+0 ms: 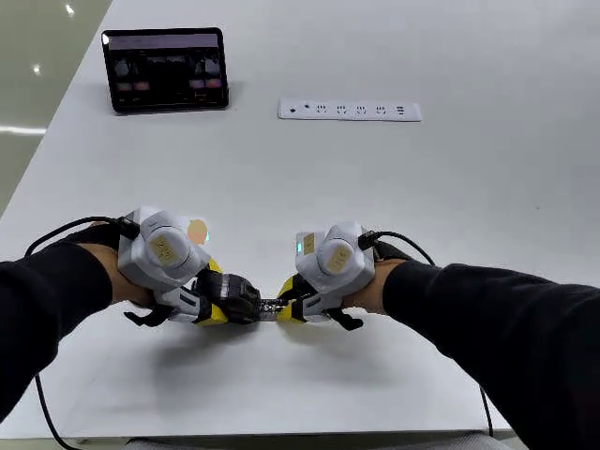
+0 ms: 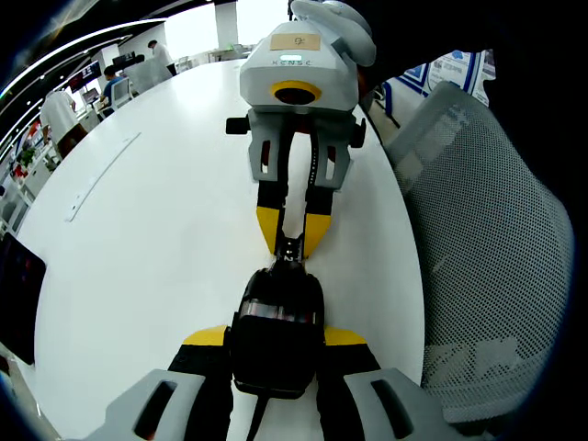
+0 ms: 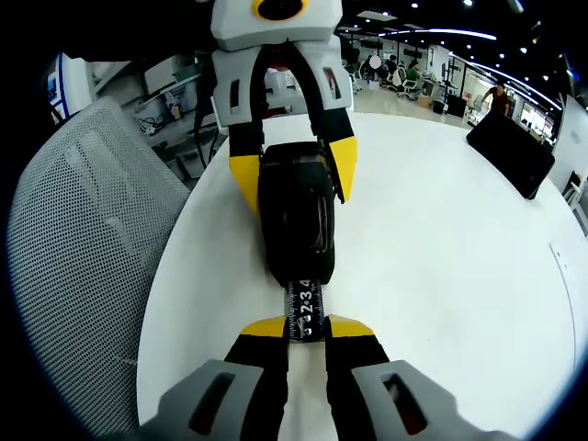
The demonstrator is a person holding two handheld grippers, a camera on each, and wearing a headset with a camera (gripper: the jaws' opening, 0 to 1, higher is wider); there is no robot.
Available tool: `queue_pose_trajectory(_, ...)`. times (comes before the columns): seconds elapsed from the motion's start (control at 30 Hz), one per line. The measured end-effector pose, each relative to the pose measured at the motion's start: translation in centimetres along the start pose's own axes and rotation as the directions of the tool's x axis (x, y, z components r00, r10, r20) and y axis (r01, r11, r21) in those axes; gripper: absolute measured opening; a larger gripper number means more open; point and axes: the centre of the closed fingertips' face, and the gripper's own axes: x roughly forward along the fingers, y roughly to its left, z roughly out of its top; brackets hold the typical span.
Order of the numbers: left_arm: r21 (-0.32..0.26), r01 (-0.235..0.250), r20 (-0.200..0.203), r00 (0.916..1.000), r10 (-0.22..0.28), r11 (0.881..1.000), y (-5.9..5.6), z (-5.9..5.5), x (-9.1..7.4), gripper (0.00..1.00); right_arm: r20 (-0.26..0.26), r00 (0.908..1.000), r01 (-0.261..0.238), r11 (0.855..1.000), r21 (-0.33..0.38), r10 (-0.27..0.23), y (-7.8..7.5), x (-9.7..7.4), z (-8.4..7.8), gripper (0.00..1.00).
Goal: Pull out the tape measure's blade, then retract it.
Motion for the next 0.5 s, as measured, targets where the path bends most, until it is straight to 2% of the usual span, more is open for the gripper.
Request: queue_pose_trajectory(0.5, -0.006, -0.001, 0.004, 1.0000, 0.001, 1.000, -0.08, 0.06, -0.04, 0.31, -0.001, 1.0000, 0.007, 1.000, 0.008, -0.007, -0.10, -0.47, -0.59, 0.10)
